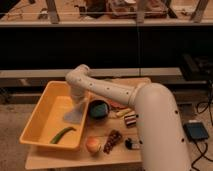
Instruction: Place towel in table surface
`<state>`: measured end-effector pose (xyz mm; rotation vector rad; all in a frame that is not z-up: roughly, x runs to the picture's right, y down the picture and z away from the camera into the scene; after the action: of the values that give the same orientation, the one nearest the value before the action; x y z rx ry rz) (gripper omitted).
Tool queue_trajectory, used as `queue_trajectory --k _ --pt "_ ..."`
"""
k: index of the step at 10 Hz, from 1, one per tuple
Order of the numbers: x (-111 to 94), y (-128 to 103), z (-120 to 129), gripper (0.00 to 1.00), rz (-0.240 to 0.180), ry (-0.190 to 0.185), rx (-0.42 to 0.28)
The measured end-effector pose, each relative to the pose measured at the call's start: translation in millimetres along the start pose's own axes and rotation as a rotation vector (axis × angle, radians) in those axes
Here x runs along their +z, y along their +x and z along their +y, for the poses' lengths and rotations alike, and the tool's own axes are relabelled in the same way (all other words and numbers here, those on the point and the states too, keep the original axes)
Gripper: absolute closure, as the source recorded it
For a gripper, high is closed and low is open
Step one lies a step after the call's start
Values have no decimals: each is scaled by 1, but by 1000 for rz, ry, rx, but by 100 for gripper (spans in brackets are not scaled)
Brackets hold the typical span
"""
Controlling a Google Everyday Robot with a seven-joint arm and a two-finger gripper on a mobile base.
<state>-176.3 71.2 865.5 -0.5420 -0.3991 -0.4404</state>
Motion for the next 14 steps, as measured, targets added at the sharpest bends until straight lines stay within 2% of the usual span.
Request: queue_trajectory --k 1,4,5,7,8,9,10,11,12,14 --pt "-30 0 -7 100 11 41 -15" --pt "-97 6 -19 98 46 115 -33" --pt "-116 8 -22 90 55 122 -36" --pt "-129 5 -27 71 63 118 -54" --pt "-129 4 -28 59 67 108 -66" --pt "-125 3 -28 51 67 100 -75" --pt "-115 2 -27 41 68 86 -85" --pt "-96 2 -25 29 70 65 -94" --pt "-77 4 -22 22 72 46 -100" --pt "-36 9 -13 20 79 4 -107"
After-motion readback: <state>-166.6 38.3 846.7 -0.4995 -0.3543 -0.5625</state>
